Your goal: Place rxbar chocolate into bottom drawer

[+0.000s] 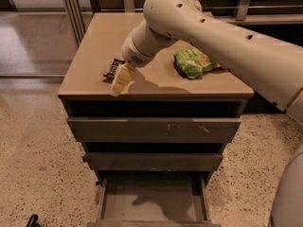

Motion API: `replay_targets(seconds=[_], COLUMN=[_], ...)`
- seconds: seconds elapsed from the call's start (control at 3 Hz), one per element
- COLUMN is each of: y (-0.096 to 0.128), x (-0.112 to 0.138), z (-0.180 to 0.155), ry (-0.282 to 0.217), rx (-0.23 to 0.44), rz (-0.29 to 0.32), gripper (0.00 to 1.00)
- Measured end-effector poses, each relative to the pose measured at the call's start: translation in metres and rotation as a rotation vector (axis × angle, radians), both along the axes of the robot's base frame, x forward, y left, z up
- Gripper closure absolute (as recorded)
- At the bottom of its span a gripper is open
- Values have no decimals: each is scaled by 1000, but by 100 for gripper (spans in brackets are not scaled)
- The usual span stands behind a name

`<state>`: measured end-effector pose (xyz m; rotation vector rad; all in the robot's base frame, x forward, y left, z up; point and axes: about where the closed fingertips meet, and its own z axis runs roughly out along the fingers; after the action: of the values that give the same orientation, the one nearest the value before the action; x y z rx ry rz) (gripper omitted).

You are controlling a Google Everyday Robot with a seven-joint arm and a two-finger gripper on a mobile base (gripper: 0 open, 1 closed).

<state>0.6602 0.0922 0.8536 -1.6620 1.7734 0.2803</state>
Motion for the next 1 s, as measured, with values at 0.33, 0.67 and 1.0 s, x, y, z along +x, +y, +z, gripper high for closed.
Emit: replay_targets(seconds=[0.33, 0.67, 1.0], y=[0, 6, 15], x=[0, 14, 46], z=[0, -9, -23], ry=[0, -12, -27], rx=[0, 10, 13], rz=[0, 6, -7], gripper=[0, 0, 0])
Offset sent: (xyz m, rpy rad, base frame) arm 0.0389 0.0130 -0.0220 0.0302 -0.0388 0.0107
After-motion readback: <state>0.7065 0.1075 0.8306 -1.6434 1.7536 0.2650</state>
